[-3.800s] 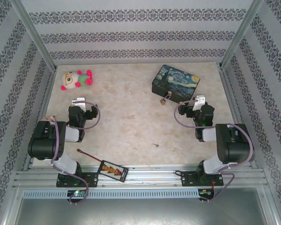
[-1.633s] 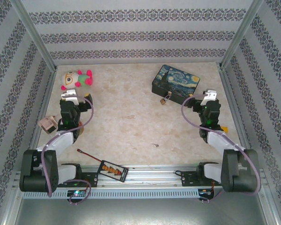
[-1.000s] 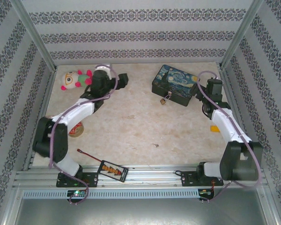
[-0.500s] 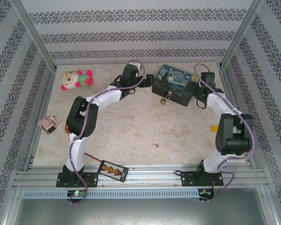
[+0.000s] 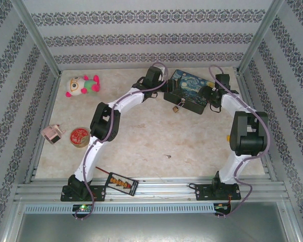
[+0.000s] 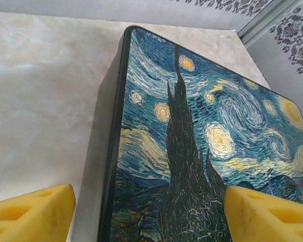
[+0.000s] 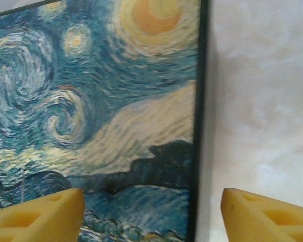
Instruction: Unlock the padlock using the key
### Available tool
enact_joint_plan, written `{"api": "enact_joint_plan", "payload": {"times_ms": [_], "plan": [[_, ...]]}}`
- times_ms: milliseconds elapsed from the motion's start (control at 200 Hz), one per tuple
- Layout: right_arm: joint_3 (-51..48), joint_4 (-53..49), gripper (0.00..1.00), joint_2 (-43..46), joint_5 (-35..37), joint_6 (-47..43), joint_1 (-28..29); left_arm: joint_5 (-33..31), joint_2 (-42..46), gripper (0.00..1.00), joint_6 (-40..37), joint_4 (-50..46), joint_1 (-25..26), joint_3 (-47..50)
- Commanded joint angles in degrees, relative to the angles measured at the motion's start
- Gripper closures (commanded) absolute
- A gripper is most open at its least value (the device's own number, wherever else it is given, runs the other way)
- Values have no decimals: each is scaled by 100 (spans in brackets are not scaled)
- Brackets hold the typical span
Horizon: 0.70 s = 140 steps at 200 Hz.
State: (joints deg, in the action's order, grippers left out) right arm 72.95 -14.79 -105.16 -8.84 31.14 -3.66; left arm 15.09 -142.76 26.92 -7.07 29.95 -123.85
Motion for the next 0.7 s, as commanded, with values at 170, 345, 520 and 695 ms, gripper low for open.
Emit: {"api": "enact_joint_plan", "payload": {"times_ms": [170,345,520,695], "plan": [[324,-37,39,-464,-1014,-104,-8,79,-64,44,-290,-547,207,-78],[428,-130,43,-582,-1289,-273,273,-175,682,56,-216,197,263,1204],[526,-311,44,-619,-1403,-421,801,-786,1865,57,-46,1126,283,3047],[501,-383,43,-532,-1401,-415,1437,-1469,3146,58,197,1762,292,4810]]}}
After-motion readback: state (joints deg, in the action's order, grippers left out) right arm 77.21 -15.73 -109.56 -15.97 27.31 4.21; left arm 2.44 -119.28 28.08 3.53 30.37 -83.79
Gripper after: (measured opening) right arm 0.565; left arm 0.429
